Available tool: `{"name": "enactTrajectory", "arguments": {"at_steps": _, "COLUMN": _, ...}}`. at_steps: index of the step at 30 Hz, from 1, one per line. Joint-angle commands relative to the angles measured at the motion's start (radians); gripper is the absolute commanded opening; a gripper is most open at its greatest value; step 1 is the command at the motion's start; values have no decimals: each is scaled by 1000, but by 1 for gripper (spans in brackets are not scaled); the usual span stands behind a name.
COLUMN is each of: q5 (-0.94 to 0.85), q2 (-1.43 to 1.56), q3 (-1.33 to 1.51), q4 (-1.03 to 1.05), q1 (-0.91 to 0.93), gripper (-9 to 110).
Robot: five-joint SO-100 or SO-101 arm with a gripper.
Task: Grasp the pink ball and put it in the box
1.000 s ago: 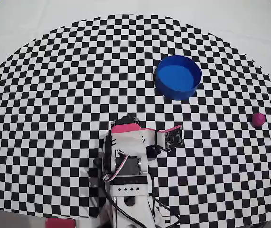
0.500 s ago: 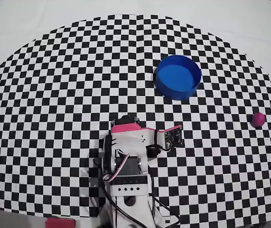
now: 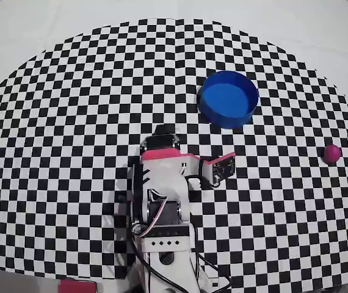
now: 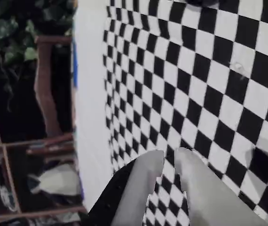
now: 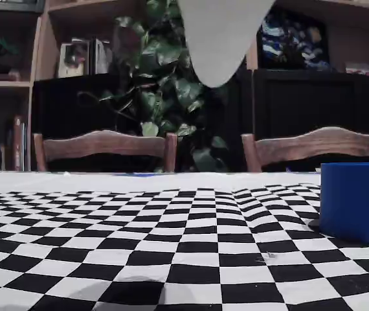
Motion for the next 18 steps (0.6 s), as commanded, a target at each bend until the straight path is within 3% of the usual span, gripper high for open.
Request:
{"name": "enactTrajectory", "arguments": {"at_steps": 1, "q5": -5, "q2": 8, "q3": 6, "q4": -109, "q1": 2, "gripper": 0}}
{"name": "enactTrajectory", "arguments": {"at_steps": 12, "q5": -23, "q2": 8, "q3": 5, "q4": -359, "q1": 3, "gripper": 1}}
{"name": "enactTrajectory", "arguments": {"at_steps": 16, "q5": -175, "q2": 8, "q3": 5, "q4": -380, "q1": 5, "gripper": 1}}
{"name": "enactTrajectory", "arguments": {"at_steps": 18, "q5": -262, "q2": 8, "q3": 6, "q4": -374, "q1": 11, "gripper": 9}}
